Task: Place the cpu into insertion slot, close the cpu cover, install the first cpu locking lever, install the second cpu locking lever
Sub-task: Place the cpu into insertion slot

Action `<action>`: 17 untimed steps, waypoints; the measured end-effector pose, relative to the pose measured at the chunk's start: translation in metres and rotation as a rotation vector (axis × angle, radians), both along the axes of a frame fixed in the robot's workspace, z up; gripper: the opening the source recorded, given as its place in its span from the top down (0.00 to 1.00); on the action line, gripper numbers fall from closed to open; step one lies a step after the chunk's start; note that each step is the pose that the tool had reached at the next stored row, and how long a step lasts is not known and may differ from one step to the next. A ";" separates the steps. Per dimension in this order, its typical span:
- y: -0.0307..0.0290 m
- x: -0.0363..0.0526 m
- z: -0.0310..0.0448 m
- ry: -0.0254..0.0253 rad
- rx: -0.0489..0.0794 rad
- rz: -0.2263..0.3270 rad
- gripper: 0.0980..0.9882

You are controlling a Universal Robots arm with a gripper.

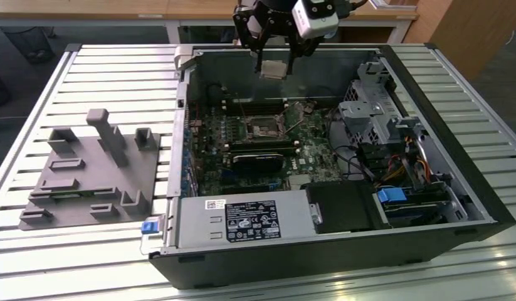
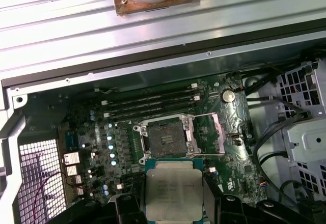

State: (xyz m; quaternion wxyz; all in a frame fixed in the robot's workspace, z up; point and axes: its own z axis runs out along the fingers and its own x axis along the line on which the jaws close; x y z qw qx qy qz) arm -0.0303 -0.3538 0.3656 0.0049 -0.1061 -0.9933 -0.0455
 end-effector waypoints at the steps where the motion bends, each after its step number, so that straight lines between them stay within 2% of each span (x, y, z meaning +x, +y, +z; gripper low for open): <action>1: 0.0000 0.0000 0.0000 0.0000 0.000 -0.002 0.50; 17: 0.0000 -0.0001 0.0000 0.0001 0.000 -0.034 0.50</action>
